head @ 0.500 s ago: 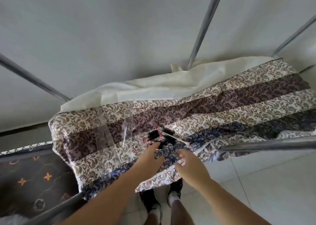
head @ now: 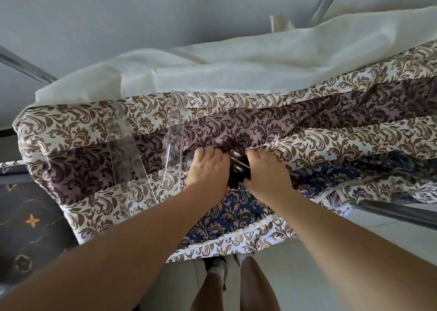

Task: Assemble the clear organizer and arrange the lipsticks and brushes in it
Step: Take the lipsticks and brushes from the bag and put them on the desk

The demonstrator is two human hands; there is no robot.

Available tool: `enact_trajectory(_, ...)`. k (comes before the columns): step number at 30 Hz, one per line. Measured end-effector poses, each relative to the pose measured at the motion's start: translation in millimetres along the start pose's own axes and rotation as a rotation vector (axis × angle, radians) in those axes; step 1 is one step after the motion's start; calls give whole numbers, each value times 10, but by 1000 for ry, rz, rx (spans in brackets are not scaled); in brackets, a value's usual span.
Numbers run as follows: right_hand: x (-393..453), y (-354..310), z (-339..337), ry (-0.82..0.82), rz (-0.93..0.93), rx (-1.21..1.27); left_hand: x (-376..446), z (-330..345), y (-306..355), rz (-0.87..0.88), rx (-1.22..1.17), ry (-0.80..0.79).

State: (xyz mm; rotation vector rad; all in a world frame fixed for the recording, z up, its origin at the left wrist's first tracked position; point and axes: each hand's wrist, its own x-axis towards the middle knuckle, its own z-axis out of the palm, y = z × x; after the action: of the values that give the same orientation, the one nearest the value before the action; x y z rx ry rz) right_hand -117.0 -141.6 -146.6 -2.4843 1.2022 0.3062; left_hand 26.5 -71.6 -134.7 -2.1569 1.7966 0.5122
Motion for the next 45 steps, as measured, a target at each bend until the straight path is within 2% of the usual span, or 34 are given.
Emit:
enact_trajectory(8, 147, -3, -3, -95, -20, -22, 225, -54, 38, 128, 135, -97)
enact_trajectory(10, 203, 40, -64, -183, -6, 78, 257, -76, -16, 183, 125, -107)
enact_trajectory(13, 272, 169, -191, -331, 48, 358, 347, -148, -144, 262, 56, -164)
enact_trajectory(16, 274, 328, -277, -361, 72, 533, 462, -202, -294, 217, -128, -320)
enact_trajectory(18, 236, 399, -299, -366, 93, 621, 506, -211, -348, 187, -223, -352)
enact_trajectory(21, 166, 440, -333, -336, 112, 705, 474, -207, -380, 127, -381, -333)
enact_trajectory(24, 70, 420, -431, -256, 147, 877, 369, -335, -364, 26, -679, -304)
enact_trajectory(29, -124, 313, -851, -18, 274, 1062, 108, -960, -275, -25, -1097, -5)
enact_trajectory(33, -405, 44, -1510, 107, 345, 1269, -411, -1621, -295, -70, -1347, 141)
enact_trajectory(36, -747, -256, -2013, 138, 348, 1418, -978, -2062, -333, -127, -1473, 174)
enact_trajectory(40, -1365, -656, -2534, 119, 263, 1449, -1831, -2485, -326, -139, -1601, 196)
enact_trajectory(45, -2321, -1018, -2867, 89, 200, 1502, -2798, -2632, -255, -108, -1623, 49)
